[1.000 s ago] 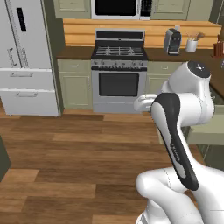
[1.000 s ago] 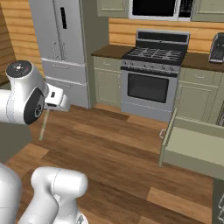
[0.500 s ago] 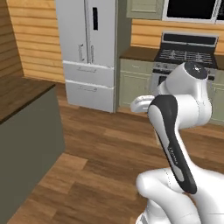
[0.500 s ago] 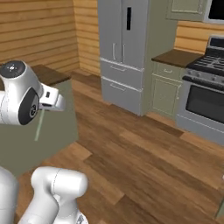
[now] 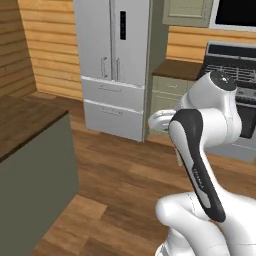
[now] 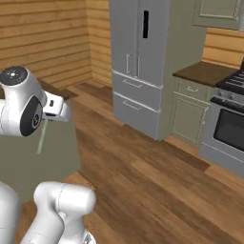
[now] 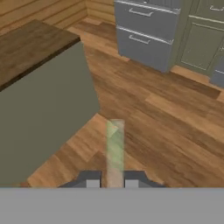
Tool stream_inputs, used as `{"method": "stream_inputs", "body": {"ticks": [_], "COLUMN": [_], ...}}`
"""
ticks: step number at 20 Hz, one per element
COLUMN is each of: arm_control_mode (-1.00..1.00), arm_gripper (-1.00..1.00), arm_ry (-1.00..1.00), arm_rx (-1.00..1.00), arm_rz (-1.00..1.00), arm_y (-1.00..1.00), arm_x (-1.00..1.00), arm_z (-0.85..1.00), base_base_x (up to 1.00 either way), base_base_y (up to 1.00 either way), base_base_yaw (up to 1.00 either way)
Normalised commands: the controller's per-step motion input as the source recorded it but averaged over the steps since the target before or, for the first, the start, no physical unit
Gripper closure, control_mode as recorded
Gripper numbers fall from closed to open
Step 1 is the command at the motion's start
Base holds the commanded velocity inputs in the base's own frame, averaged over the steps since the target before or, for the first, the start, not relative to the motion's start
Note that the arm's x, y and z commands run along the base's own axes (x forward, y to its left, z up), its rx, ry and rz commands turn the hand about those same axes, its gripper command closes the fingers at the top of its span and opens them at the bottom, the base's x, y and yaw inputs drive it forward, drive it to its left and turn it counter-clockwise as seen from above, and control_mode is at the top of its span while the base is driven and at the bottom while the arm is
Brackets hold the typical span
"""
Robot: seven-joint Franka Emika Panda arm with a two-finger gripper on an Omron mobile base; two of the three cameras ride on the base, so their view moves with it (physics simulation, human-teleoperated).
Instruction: Take a straw from the drawer in front and place it inside the glass cup on the dining counter.
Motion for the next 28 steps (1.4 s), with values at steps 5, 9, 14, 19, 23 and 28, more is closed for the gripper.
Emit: {"method": "stream_inputs", "body": {"ticks": [5, 9, 14, 19, 23, 28], "arm_control_mode": [1.0, 1.0, 1.0, 1.0, 1.0, 1.0], "arm_gripper": [1.0, 1.0, 1.0, 1.0, 1.0, 1.0], "arm_ry": [0.0, 0.0, 0.0, 0.0, 0.0, 0.0], "arm_rx": [0.0, 0.0, 0.0, 0.0, 0.0, 0.0], "arm_rz": [0.0, 0.0, 0.0, 0.0, 0.0, 0.0], "arm_y": [0.0, 0.0, 0.0, 0.0, 0.0, 0.0], "arm_x": [0.0, 0.0, 0.0, 0.0, 0.0, 0.0], "arm_z": [0.0, 0.0, 0.0, 0.0, 0.0, 0.0], "base_base_x": [1.0, 1.0, 1.0, 1.0, 1.0, 1.0], "base_base_y": [0.0, 0.0, 0.0, -0.05, -0.23, -0.37], "base_base_yaw": [0.15, 0.17, 0.22, 0.34, 0.47, 0.57]}}
